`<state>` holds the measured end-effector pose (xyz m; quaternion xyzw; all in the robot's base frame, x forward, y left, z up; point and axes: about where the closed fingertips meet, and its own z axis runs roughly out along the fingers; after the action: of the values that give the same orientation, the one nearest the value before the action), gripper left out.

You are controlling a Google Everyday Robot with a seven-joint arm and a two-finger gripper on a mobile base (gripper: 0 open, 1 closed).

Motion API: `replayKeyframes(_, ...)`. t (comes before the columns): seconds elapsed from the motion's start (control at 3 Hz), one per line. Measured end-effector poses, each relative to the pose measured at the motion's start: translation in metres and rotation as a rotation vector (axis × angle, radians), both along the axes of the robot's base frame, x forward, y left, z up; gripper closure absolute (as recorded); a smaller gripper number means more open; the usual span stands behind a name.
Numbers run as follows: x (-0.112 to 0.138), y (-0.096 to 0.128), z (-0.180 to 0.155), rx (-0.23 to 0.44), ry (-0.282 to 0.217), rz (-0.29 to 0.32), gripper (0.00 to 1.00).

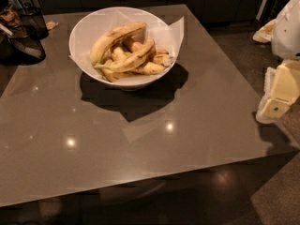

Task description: Pick banana from white bowl

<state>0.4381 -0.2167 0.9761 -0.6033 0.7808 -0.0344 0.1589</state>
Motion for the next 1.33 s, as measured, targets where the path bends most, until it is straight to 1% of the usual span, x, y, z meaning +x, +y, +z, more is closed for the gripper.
replayKeyframes(0.33,0.000,0.000,0.000,0.000,0.000,0.000,0.00)
replayKeyframes(0.67,0.006,0.005,0.007,0.001,-0.018,0.022,0.00)
replayKeyframes(1.0,0.027,0.019,0.013,-0.026,-0.028,0.098,0.00)
replayKeyframes(1.33,0.054,0.039,0.019,-0.071,-0.047,0.183,0.00)
